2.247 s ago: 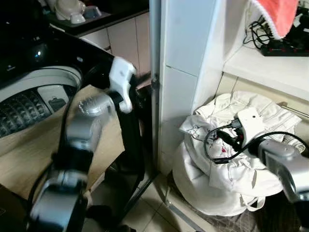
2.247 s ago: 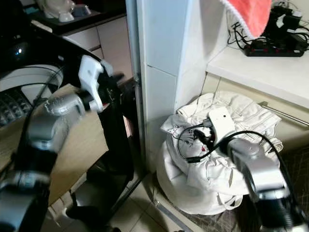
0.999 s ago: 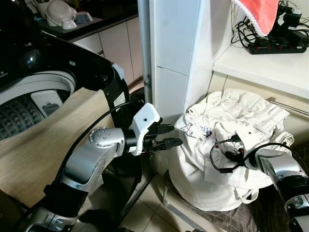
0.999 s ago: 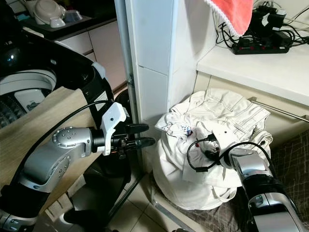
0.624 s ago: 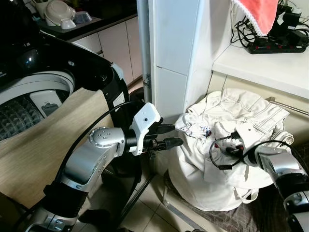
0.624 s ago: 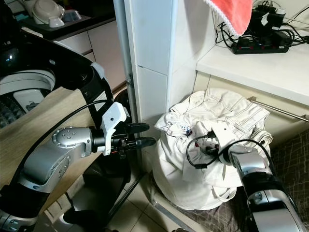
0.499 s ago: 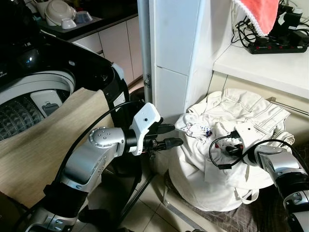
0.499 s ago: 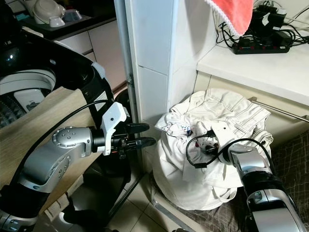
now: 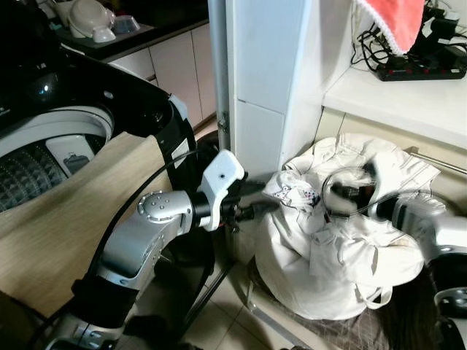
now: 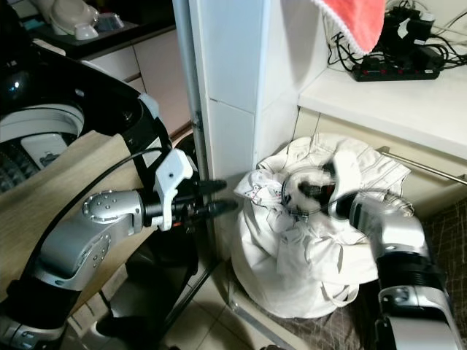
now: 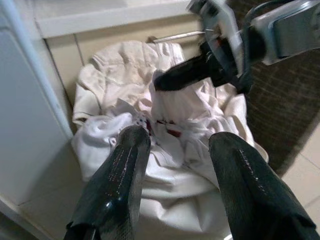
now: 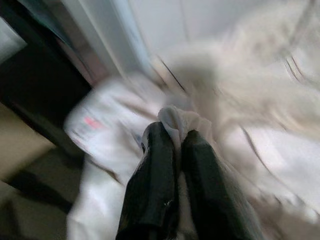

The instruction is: Clothes washing

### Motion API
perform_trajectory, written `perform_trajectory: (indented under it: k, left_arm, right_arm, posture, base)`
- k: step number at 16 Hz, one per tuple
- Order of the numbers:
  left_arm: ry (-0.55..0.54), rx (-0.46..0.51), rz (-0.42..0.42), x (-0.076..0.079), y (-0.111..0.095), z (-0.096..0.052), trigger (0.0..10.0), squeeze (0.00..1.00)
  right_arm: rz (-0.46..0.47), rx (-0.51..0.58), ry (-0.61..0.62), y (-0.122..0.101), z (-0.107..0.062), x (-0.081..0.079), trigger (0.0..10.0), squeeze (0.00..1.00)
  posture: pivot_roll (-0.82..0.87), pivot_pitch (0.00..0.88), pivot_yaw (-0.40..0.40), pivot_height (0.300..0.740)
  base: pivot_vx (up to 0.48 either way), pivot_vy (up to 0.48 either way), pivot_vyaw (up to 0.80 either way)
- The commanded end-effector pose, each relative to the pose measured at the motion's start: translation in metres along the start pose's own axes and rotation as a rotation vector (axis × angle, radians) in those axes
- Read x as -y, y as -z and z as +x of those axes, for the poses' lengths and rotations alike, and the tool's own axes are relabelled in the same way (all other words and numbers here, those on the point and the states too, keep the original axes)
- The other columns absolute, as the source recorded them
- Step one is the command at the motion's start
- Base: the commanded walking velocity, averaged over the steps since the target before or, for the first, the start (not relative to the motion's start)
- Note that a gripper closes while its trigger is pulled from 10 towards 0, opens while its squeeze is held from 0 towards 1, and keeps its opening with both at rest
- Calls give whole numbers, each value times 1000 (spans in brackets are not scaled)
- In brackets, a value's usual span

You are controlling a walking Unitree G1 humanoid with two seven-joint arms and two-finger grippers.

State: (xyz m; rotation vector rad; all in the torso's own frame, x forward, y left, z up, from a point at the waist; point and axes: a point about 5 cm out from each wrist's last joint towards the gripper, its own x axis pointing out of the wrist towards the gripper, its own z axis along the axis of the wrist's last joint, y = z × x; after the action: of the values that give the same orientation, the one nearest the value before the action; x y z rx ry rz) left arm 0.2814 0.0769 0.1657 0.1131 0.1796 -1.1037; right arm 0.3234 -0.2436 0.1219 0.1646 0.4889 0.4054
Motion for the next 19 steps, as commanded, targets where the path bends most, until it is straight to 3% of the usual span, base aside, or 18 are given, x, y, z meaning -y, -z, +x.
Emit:
perform_trajectory:
  k: [1, 2, 3, 4, 7, 11, 12, 13, 15, 17, 18, 19]
  left_arm:
    - [-38, 31, 10, -6, -6, -1, 10000, 0]
    - [-50, 85, 2, -6, -13, 4, 10000, 0]
    - [-61, 139, -26, -5, -20, 10, 10000, 765]
    - [-77, 181, -55, -5, -26, 14, 10000, 1000]
    - [-27, 298, -121, 5, -39, 35, 10000, 1000]
    - [6, 330, -155, 19, -40, 55, 10000, 973]
    - [23, 337, -175, 23, -39, 58, 10000, 157]
    - [55, 354, -200, 27, -40, 61, 10000, 0]
    - [76, 344, -189, 35, -36, 67, 10000, 0]
    - [58, 326, -200, 36, -32, 70, 8549, 0]
    - [34, 325, -208, 34, -31, 70, 1255, 0]
    - [22, 329, -216, 32, -31, 70, 0, 0]
  right_arm:
    - [18, 66, -60, -15, -6, -6, 0, 0]
    - [7, 141, -155, -32, -16, -17, 0, 0]
    - [-24, 217, -269, -49, -27, -32, 0, 0]
    - [-41, 274, -357, -60, -36, -45, 0, 0]
    - [-47, 455, -578, -96, -68, -78, 0, 0]
    - [-47, 556, -640, -117, -85, -92, 0, 0]
    - [-52, 558, -637, -118, -86, -93, 0, 0]
    - [-51, 556, -637, -119, -87, -95, 0, 0]
    - [-45, 556, -635, -119, -87, -97, 0, 0]
    - [-40, 562, -630, -121, -87, -98, 0, 0]
    - [-37, 565, -624, -122, -87, -98, 0, 0]
    - [-34, 567, -621, -122, -87, -98, 0, 0]
  posture:
    - [-75, 0, 60, 740]
    - [-83, 0, 62, 740]
    - [-89, 0, 64, 740]
    - [-89, 0, 64, 740]
    - [-104, 0, 67, 740]
    - [-115, 0, 70, 740]
    - [-117, 0, 70, 740]
    - [-117, 0, 69, 740]
    - [-118, 0, 70, 740]
    - [-118, 0, 71, 740]
    - [-117, 0, 73, 740]
    - [-116, 0, 73, 740]
  base:
    - [0, 0, 0]
    - [0, 0, 0]
    - [0, 0, 0]
    - [0, 0, 0]
    - [0, 0, 0]
    - [0, 0, 0]
    - [0, 0, 0]
    - [0, 0, 0]
    - [0, 0, 0]
    - [0, 0, 0]
    - [0, 0, 0]
    - [0, 0, 0]
